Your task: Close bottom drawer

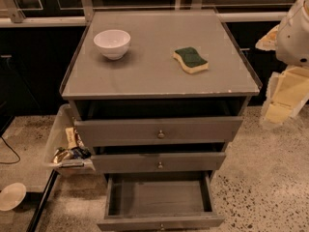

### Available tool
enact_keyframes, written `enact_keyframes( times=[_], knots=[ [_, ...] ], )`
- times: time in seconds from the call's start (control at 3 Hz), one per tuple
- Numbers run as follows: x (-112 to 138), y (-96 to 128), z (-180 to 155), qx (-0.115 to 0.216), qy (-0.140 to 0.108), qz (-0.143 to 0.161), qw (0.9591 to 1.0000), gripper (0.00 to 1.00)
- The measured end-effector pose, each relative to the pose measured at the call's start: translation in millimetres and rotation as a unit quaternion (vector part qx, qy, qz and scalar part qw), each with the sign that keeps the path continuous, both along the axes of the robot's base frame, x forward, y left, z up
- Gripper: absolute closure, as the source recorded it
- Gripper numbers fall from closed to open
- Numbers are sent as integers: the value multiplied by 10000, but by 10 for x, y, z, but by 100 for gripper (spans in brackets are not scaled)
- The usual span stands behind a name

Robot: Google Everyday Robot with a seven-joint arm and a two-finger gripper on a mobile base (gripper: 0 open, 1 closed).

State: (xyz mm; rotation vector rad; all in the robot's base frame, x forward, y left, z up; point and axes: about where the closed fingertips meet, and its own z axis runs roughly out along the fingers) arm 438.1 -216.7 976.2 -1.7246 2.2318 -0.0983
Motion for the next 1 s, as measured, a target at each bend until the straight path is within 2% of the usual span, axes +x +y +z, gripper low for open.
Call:
enact_keyframes(
  times=[0.33,0.67,1.0],
  knots=[
    [-1,-1,-2,30,-35,0,10000,0],
    [-69,-42,-262,185,21,107,9998,0],
    [-119,-63,-468,283,71,171,9994,7]
  ],
)
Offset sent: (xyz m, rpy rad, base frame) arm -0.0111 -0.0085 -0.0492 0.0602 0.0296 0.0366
